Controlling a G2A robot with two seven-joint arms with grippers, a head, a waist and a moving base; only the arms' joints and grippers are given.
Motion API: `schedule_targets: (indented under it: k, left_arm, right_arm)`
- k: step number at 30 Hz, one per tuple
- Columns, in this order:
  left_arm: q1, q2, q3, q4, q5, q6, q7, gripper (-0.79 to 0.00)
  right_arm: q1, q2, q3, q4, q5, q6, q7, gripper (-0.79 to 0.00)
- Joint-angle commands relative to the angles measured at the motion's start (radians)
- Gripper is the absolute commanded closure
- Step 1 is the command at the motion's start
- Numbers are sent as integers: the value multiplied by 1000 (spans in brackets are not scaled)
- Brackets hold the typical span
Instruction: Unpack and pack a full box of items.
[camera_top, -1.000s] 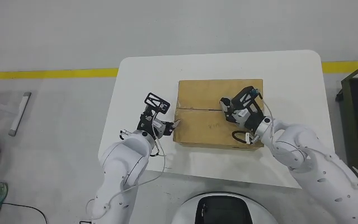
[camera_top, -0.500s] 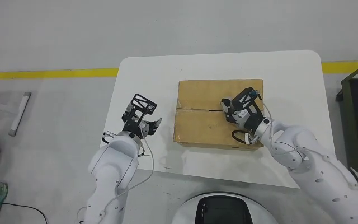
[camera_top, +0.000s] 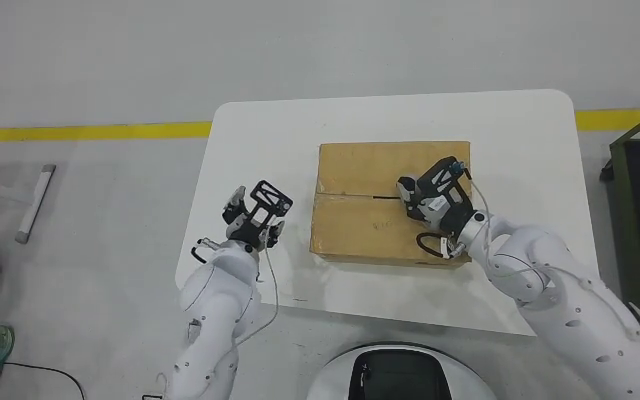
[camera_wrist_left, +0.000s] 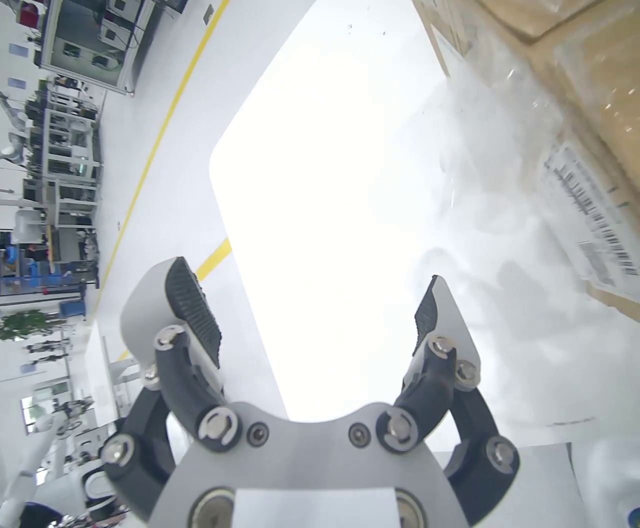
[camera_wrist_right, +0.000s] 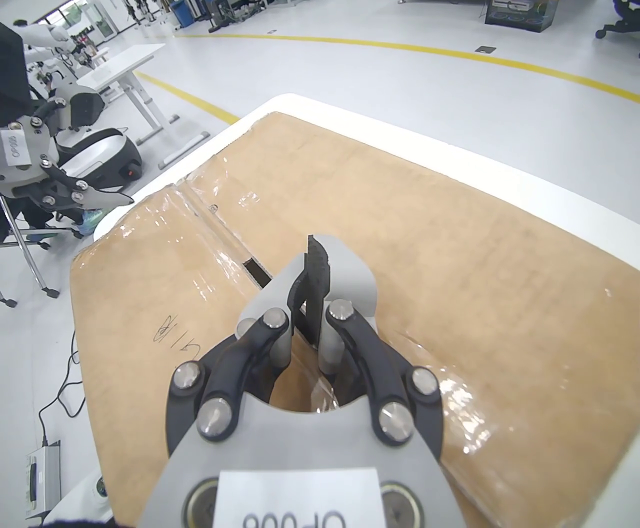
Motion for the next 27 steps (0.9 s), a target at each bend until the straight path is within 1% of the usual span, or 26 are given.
schedule_targets:
  k: [1, 6, 11, 13, 15, 19, 27]
  left_arm:
    - [-13, -2, 19, 49, 21, 22, 48, -785]
    - [-62, -10, 65, 136, 28, 26, 111, -785]
    - [-105, -19, 102, 182, -2, 32, 154, -785]
    - [-117, -21, 115, 210, 14, 34, 152, -785]
    - [-124, -26, 121, 223, -5, 60, 162, -785]
    - [-131, -32, 121, 220, -32, 101, 167, -785]
    - [-102, -41, 69, 176, -153, 221, 223, -785]
  right_arm:
    - [0, -1, 0, 1, -1, -1, 0, 0]
    - [-2, -4, -3, -1, -5, -3, 1, 0]
    - [-2, -7, -5, 0, -6, -6, 5, 0]
    - [0, -9, -6, 3, -7, -8, 9, 0]
    - [3, -10, -8, 5, -9, -8, 11, 0]
    - [5, -13, -9, 8, -7, -8, 13, 0]
    - [8, -18, -6, 3, -7, -9, 12, 0]
